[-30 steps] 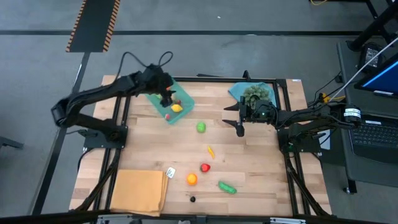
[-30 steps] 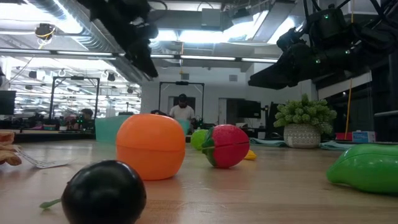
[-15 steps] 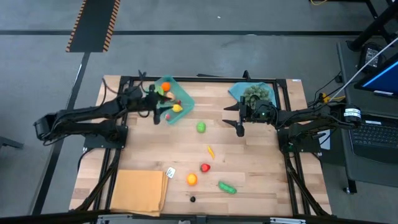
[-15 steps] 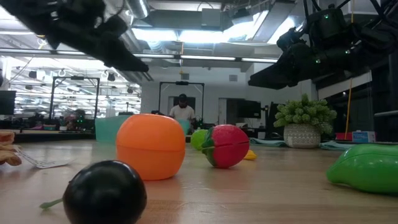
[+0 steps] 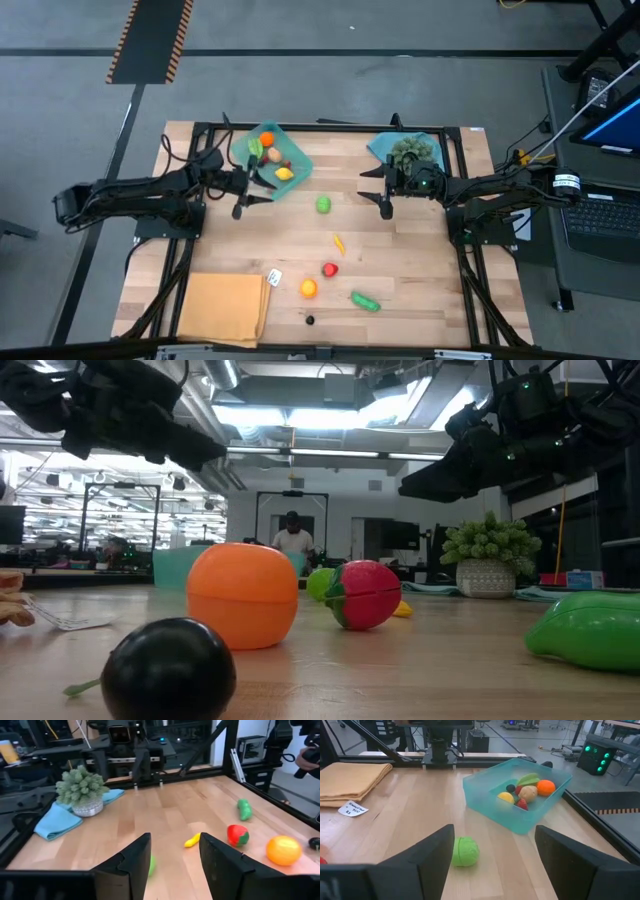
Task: Pick and placing Produce into tupperware
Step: Put the black plum into the blue bin
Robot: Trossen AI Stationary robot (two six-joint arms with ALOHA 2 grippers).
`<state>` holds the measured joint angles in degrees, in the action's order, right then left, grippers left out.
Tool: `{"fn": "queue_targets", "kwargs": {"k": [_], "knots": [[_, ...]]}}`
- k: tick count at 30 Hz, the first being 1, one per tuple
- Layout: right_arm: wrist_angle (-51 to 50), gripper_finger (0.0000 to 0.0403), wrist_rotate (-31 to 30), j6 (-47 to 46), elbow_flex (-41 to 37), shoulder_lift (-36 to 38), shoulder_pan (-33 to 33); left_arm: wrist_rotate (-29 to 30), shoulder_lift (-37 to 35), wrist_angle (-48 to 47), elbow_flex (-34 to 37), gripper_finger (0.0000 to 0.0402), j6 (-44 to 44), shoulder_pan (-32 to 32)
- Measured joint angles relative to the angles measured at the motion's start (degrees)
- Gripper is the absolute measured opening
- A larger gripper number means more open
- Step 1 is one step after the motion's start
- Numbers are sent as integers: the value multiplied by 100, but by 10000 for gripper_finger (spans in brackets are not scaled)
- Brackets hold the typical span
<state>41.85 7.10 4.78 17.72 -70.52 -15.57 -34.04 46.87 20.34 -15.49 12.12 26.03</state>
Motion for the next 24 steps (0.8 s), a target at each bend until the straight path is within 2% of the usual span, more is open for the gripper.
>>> {"fn": "queue_targets", "kwargs": {"k": [7,11,24], "knots": [[-22,280,53,-309,0,0,1,155,2,-7,0,149,-138,-301],[-108,280,54,-115,0,0,11,205,2,-9,0,147,-144,-548],[-118,280,56,-151,0,0,11,943,10,-7,0,157,-428,-1397]]}}
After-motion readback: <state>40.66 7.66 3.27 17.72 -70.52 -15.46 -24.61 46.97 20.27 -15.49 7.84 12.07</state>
